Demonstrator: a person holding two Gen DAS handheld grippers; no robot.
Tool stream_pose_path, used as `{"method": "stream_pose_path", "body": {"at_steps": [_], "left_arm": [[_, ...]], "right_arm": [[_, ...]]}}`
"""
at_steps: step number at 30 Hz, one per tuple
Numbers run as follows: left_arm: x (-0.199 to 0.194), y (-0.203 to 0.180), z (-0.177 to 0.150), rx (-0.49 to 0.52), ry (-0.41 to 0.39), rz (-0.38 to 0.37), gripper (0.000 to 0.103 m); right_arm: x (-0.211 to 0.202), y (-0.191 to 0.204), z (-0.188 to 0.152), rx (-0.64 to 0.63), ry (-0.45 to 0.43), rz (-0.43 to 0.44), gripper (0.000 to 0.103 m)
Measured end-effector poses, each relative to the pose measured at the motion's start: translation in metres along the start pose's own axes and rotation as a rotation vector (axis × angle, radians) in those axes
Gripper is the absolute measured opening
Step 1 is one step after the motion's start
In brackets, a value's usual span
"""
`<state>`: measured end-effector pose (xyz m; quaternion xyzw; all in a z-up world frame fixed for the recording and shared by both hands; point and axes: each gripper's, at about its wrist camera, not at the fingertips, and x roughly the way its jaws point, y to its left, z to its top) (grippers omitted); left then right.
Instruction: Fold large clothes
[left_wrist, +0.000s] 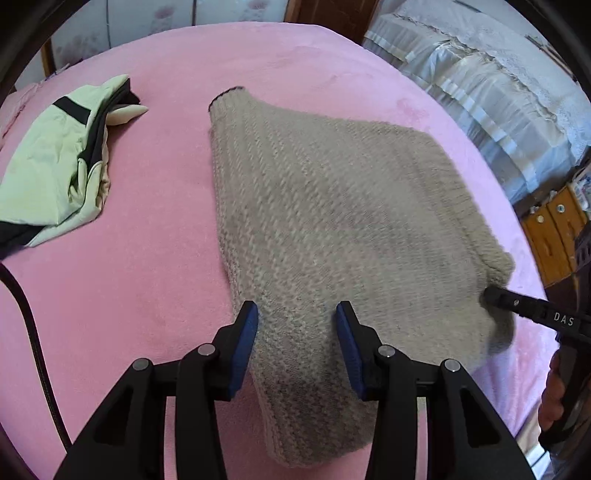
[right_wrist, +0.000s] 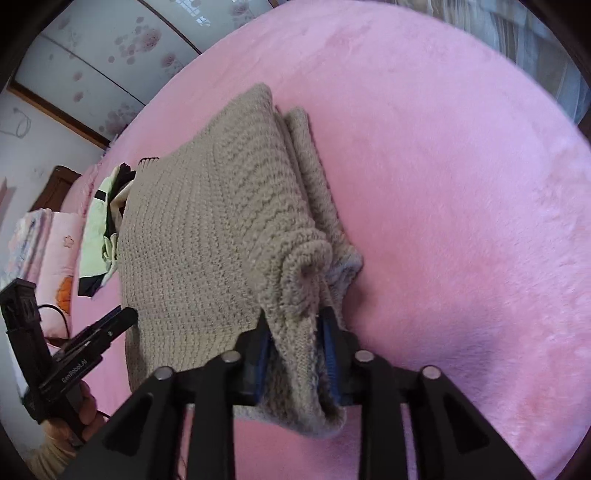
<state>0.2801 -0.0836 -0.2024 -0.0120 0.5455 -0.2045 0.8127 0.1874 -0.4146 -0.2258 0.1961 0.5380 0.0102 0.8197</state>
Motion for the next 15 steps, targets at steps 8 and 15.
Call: {"method": "stream_pose_path", "body": {"at_steps": [8, 15], "left_arm": [[-0.012, 0.008, 0.054, -0.009, -0.043, -0.043, 0.048], [0.020, 0.031, 0.105, -0.131, -0.030, -0.061, 0.048]], "right_arm": [[-0.022, 0.031, 0.070, -0.156, -0.158, -0.041, 0.055], [0.045, 0.045, 0.144, -0.151, -0.121, -0.043, 0.055]]}}
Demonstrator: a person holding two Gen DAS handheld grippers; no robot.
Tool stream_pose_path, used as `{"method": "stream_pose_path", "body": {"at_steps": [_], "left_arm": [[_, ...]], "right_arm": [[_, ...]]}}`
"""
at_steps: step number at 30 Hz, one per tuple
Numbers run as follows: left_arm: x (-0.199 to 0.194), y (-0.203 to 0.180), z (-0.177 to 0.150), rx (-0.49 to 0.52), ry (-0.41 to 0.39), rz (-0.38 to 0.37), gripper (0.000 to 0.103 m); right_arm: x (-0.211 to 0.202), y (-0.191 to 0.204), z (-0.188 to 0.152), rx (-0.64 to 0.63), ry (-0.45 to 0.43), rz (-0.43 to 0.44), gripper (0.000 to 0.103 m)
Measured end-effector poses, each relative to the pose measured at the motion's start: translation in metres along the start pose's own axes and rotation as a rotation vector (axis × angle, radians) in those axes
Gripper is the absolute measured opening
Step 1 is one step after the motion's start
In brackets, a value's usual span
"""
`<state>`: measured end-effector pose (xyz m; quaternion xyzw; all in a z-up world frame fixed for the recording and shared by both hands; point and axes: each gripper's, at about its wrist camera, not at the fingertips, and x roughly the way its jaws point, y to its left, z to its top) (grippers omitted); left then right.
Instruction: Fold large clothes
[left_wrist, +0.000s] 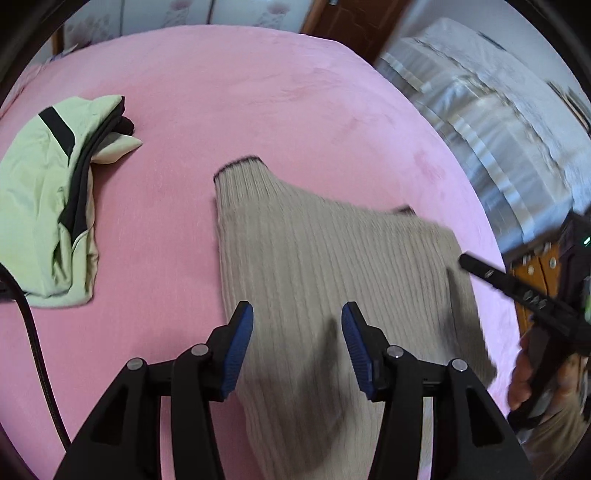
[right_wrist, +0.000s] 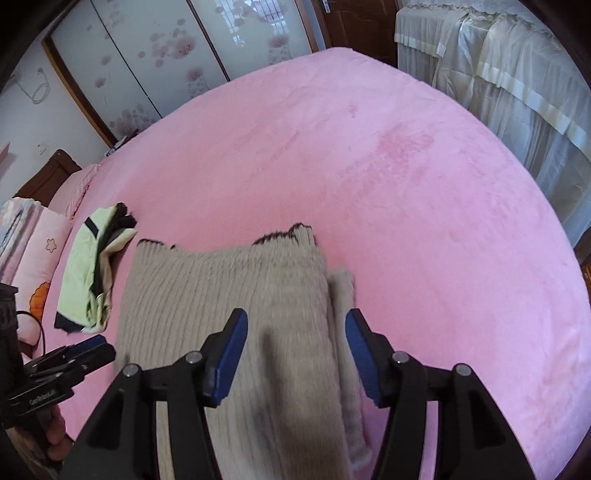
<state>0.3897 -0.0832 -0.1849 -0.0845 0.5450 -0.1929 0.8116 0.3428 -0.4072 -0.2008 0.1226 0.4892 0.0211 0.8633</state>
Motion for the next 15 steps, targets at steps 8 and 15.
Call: {"method": "stream_pose_path", "body": {"at_steps": [8, 15], "left_arm": [[0.049, 0.011, 0.027, -0.018, 0.048, 0.116, 0.045], [0.051, 0.006, 0.028, -0.015, 0.035, 0.131, 0.045]], "right_arm": [[0.031, -0.016, 0.006, -0.022, 0.035, -0.033, 0.011], [0.029, -0.036, 0.002, 0.098, 0.051, 0.009, 0.027]]}}
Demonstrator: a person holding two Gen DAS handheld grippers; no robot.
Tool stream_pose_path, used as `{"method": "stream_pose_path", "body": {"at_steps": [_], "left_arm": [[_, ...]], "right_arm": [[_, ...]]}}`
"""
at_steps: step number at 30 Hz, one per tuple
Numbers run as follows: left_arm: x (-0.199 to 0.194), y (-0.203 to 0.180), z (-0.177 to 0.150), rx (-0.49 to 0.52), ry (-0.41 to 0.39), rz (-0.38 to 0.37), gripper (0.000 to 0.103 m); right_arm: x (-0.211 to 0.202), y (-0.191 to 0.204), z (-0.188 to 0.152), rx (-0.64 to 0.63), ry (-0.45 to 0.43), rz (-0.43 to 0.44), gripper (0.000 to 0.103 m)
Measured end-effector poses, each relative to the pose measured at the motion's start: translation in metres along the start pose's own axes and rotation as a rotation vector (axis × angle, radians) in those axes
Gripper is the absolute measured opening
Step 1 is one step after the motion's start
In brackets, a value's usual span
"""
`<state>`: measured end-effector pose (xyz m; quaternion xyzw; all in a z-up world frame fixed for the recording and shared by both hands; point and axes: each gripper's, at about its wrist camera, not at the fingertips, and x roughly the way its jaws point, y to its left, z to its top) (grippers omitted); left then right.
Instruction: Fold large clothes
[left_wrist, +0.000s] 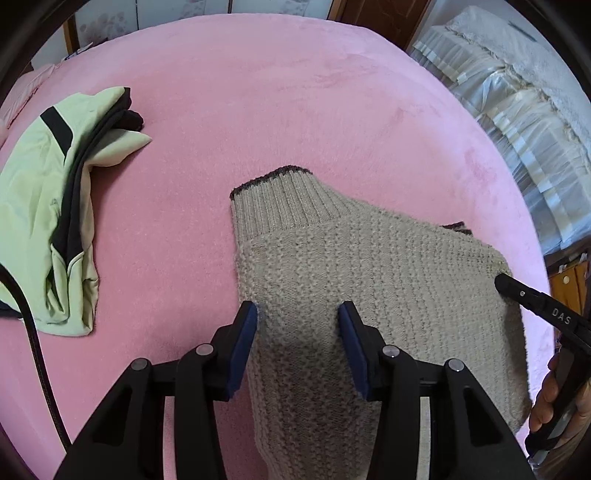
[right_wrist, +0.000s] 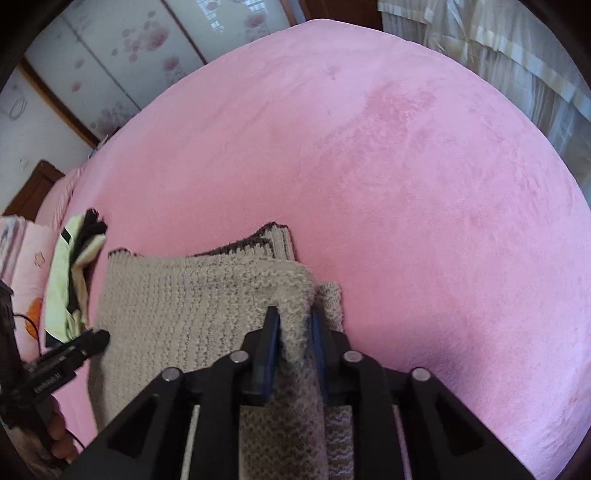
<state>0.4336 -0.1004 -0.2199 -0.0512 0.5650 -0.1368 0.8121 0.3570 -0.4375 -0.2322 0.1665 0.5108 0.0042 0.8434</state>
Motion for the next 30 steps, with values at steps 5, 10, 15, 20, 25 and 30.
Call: {"method": "stream_pose_path", "body": {"at_steps": [5, 10, 15, 20, 25, 30], "left_arm": [[-0.042, -0.005, -0.008, 0.002, -0.021, -0.009, 0.046], [-0.088, -0.010, -0.022, -0.037, -0.005, -0.052, 0.049], [-0.133, -0.022, -0.042, -0.043, 0.003, -0.080, 0.049], [-0.173, -0.035, -0.065, -0.055, -0.006, -0.121, 0.056], [-0.197, -0.046, -0.086, -0.056, -0.068, -0.058, 0.058], [-0.197, -0.042, -0.102, -0.068, -0.063, -0.024, 0.058]], "right_arm": [[-0.052, 0.004, -0.006, 0.023, -0.055, -0.011, 0.035], [-0.108, 0.009, -0.023, 0.078, -0.080, -0.062, 0.067], [-0.160, 0.018, -0.046, 0.081, -0.129, -0.089, 0.069], [-0.207, 0.033, -0.071, 0.018, -0.210, -0.073, 0.071], [-0.228, 0.052, -0.088, -0.076, -0.251, -0.032, 0.071], [-0.224, 0.056, -0.100, -0.108, -0.255, 0.021, 0.071]]}}
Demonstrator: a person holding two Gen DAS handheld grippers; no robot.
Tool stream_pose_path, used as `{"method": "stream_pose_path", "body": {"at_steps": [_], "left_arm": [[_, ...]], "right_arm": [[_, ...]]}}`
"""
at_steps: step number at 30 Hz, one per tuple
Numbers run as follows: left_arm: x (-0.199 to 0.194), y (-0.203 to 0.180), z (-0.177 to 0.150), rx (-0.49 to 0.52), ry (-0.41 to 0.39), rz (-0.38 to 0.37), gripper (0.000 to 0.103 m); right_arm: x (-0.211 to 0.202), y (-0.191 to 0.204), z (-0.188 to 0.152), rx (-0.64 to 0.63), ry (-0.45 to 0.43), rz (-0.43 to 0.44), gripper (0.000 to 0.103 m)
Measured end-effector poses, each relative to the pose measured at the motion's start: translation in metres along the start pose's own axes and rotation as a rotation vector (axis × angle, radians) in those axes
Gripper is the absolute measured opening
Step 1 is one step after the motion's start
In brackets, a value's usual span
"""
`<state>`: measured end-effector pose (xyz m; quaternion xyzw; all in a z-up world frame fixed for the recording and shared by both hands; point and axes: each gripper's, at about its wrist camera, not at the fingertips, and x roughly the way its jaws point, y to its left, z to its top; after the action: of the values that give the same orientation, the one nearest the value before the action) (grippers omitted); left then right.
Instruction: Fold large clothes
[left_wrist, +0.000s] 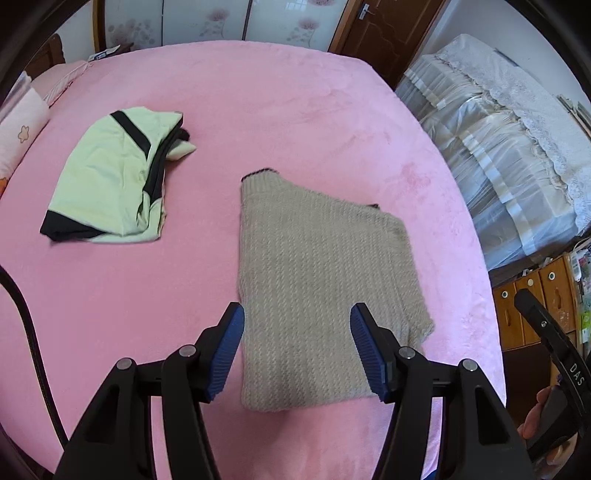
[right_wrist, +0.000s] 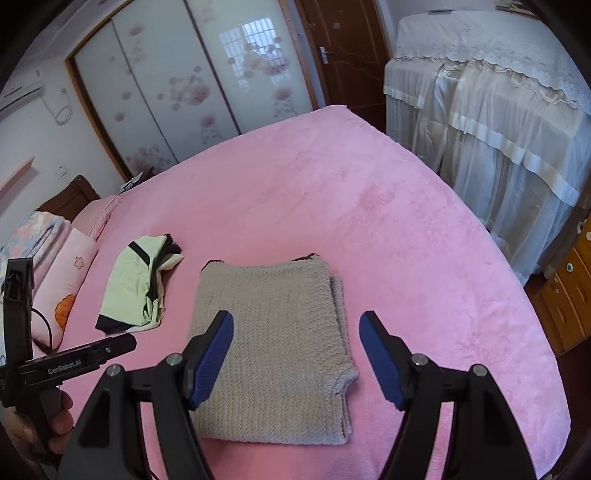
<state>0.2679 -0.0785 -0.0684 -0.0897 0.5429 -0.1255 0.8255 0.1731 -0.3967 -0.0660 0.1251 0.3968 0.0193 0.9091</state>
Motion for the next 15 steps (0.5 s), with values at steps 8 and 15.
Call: {"method": "stream_pose_path", "body": {"at_steps": [8, 15], "left_arm": [[0.032, 0.021, -0.021, -0.035, 0.052, -0.002, 0.058], [0.058, 0.039, -0.032, -0.095, 0.063, -0.057, 0.064]], "right_arm": [[0.032, 0.002, -0.024, -0.086, 0.121, -0.021, 0.071], [0.049, -0.004, -0.034, -0.125, 0.120, -0.058, 0.071]]}}
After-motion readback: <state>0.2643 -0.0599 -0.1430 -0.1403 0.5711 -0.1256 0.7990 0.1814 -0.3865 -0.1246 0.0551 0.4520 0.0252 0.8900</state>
